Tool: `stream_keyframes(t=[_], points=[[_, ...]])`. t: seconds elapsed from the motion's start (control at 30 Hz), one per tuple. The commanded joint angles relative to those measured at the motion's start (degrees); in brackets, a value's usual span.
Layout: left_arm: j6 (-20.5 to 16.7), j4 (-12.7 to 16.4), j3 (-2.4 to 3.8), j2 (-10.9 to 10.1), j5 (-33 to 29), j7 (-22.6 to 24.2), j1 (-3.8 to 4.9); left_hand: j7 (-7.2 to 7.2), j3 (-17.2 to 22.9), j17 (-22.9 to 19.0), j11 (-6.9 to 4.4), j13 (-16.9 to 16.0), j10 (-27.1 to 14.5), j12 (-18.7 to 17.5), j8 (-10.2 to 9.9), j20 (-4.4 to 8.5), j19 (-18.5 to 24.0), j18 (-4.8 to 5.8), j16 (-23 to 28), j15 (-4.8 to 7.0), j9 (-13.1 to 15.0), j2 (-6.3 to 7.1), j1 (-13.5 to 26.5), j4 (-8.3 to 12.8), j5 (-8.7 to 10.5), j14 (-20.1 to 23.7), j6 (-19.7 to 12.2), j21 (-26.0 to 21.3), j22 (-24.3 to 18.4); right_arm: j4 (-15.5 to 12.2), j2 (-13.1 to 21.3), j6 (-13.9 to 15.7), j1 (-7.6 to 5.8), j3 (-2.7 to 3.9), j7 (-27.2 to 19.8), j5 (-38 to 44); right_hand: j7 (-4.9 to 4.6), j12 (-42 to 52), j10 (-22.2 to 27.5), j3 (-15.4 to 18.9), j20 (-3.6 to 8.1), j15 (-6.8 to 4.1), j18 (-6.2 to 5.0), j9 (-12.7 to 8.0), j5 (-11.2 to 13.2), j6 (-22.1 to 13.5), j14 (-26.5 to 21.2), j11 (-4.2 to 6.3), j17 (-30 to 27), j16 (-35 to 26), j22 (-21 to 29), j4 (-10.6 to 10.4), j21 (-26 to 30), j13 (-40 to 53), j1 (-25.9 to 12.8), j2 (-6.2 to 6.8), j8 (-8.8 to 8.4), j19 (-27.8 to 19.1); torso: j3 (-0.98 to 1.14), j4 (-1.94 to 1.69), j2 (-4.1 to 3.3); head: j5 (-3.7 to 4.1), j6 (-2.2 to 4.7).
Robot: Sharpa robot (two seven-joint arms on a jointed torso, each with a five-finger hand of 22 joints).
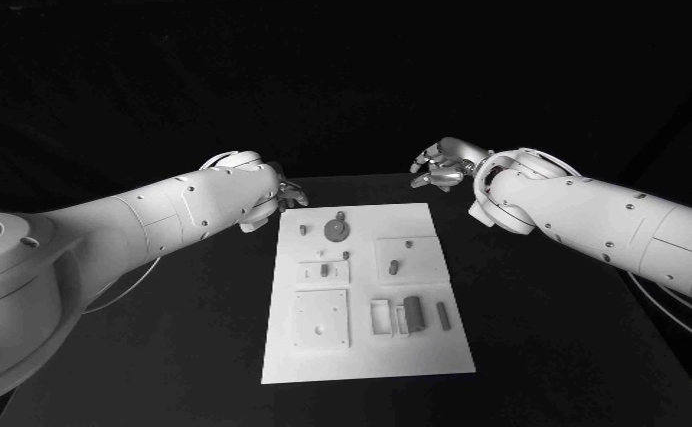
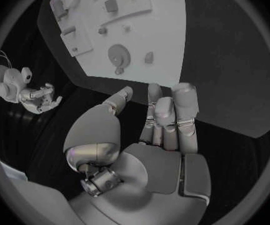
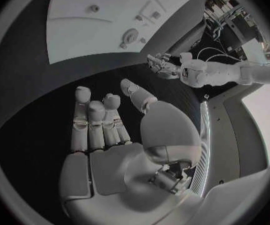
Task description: Assemble the parts on the task board
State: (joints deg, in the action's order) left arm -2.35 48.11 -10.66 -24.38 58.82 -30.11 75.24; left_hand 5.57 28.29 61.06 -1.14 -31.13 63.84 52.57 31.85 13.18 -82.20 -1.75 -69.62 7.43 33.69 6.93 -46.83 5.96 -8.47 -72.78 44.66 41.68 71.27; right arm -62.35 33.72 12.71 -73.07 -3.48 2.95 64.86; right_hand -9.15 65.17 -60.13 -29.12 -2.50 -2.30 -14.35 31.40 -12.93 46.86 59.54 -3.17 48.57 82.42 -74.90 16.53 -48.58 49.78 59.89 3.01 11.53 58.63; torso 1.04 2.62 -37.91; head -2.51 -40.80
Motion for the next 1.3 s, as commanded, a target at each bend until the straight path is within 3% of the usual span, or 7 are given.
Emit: stream_keyframes(t=[0.03, 0.2, 0.57, 0.97, 1.3], points=[[1.25, -1.20, 0.02, 0.77, 0.87, 1.77, -0.49, 0.47, -0.51, -0.05, 0.63, 0.09, 0.01, -0.08, -0.98, -0.54, 0.06, -7.39, -0.23, -0.57, -0.33, 0.71, 0.86, -0.74, 0.33, -0.06, -0.50, -0.27, 0.09, -0.16, -0.09, -0.42, -0.01, 0.03, -0.12, 0.61, -0.58, 0.32, 0.21, -0.31, 0.13, -0.54, -0.65, -0.07, -0.31, 0.20, 0.01, -0.03, -0.06, 0.22, -0.65, -0.02, 0.36, -0.10, 0.08, -0.45, 0.11, 0.14, 0.04, 0.02, 0.07, 0.02, -0.10], [1.78, -3.04, 0.01, 1.92, 1.23, 1.87, -1.20, 0.85, -2.18, -0.01, 0.98, 0.10, -0.18, -0.01, -2.83, -0.82, 0.26, -7.82, -0.36, -0.89, -0.90, 1.21, 2.30, -0.74, 0.21, 0.15, -1.35, -0.35, 0.21, -0.27, -0.16, -0.45, -0.01, 0.03, -0.13, 0.61, -0.58, 0.32, 0.21, -0.31, 0.13, -0.54, -0.65, -0.07, -0.34, 0.19, 0.01, -0.03, -0.07, 0.22, -0.65, -0.01, 0.36, -0.10, 0.08, -0.45, 0.11, 0.14, -0.03, 0.06, -0.01, 0.13, -0.15], [2.30, -5.44, -0.02, 3.71, 2.18, 2.10, -2.61, 1.26, -2.73, 0.02, 1.36, 0.12, -0.35, 0.16, -5.36, -1.29, 0.37, -8.50, -0.56, -1.29, -1.79, 0.19, 2.65, -0.73, -0.04, 0.33, -1.49, -0.43, 0.37, -0.35, -0.19, -0.47, -0.01, 0.03, -0.08, 0.61, -0.58, 0.32, 0.21, -0.30, 0.13, -0.53, -0.65, -0.07, -0.42, 0.18, 0.01, -0.04, -0.07, 0.23, -0.66, -0.01, 0.36, -0.11, 0.06, -0.45, 0.11, 0.15, 0.05, 0.09, -0.03, 0.50, -0.43], [3.97, -6.33, -0.03, 4.42, 2.56, 1.83, -2.94, 1.15, -2.84, 0.02, 1.28, 0.13, -0.34, 0.32, -5.99, -1.40, 0.33, -8.78, -0.72, -1.23, -2.09, -0.30, 2.50, -0.56, -0.41, 0.35, 0.04, -0.39, 0.51, -0.24, -0.49, -0.50, -0.01, 0.03, -0.13, 0.61, -0.59, 0.34, 0.21, -0.30, 0.13, -0.53, -0.65, -0.07, -0.49, 0.18, 0.02, -0.04, -0.08, 0.24, -0.66, -0.01, 0.36, -0.11, 0.03, -0.46, 0.11, 0.15, 0.08, -0.07, 0.10, 0.65, -0.82], [4.24, -7.31, -0.05, 5.18, 2.48, 2.12, -3.95, 1.02, -3.04, 0.00, 1.15, 0.17, -0.34, 0.36, -6.28, -1.40, 0.33, -8.79, -0.79, -1.11, -2.17, -0.46, 2.72, -0.61, -0.55, 0.37, 0.91, -0.36, 0.61, -0.44, -0.63, -0.45, -0.01, 0.03, -0.11, 0.61, -0.59, 0.35, 0.20, -0.29, 0.13, -0.53, -0.65, -0.08, -0.53, 0.18, 0.02, -0.04, -0.08, 0.24, -0.67, -0.01, 0.36, -0.12, 0.01, -0.47, 0.12, 0.16, 0.07, 0.07, 0.07, 0.66, -0.91]])
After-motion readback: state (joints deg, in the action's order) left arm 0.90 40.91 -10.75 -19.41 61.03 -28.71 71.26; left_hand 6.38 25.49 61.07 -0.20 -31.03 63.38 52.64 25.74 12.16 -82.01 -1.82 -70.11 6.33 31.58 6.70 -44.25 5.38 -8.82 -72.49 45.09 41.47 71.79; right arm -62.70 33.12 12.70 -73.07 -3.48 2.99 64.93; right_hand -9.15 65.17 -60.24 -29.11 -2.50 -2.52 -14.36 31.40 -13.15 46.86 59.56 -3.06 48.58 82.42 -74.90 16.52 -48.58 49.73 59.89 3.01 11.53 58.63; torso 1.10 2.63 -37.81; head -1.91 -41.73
